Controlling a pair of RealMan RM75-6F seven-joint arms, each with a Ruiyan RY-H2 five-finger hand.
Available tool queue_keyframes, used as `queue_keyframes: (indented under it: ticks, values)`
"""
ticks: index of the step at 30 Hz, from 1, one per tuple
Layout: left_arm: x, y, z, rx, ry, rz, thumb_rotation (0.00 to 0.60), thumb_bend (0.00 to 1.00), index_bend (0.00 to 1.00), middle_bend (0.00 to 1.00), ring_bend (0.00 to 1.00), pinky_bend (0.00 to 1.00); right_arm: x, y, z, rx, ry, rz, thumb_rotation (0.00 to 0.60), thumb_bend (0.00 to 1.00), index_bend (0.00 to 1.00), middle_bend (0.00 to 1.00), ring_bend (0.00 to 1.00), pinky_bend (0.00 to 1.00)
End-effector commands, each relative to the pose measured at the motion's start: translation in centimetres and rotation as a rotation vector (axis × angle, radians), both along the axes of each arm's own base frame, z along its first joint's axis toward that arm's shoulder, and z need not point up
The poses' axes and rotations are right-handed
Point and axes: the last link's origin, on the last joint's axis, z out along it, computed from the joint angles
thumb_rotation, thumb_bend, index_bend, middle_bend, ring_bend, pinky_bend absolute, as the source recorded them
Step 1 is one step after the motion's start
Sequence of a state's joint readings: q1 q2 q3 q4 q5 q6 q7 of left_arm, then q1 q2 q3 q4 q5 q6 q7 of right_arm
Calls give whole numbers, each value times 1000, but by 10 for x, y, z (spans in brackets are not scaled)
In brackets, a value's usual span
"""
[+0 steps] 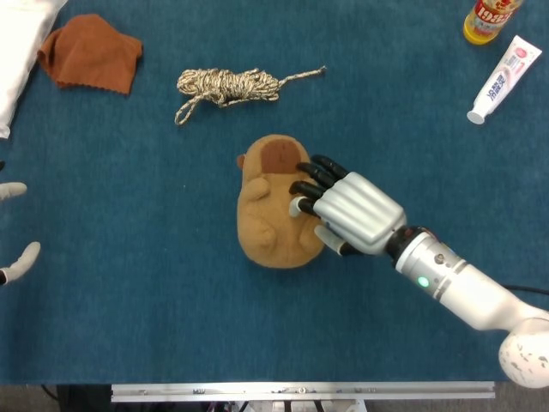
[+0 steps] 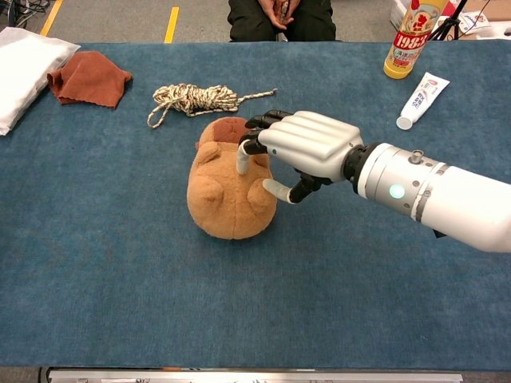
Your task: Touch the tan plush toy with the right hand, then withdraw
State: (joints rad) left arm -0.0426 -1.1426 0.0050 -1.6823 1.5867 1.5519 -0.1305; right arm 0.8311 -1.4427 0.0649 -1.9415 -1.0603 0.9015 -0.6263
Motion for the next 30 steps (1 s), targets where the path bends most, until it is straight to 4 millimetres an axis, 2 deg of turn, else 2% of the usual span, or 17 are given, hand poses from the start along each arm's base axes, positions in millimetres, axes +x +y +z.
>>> queue_keyframes:
  ticks: [1, 6, 18, 30]
  values:
    - [-1, 0, 0, 0, 1, 2, 600, 214, 275, 134, 38, 75, -2, 1, -8, 19, 25, 2, 600, 442, 352, 223, 47, 46]
    - [-2, -1, 0, 0, 4, 7, 600, 214, 275, 134, 38, 75, -3, 0, -14, 25, 52, 6, 600, 442, 353, 218, 47, 46]
    - [-1, 0, -1, -3, 4, 0, 600, 214, 275, 134, 38, 75, 4, 1, 9, -27, -26, 7, 600, 442, 352, 216, 47, 46]
    - [-5, -2, 2, 3, 4, 13, 600, 214, 275, 134, 38, 75, 0, 0, -19, 40, 42, -2, 600, 442, 352, 216, 47, 46]
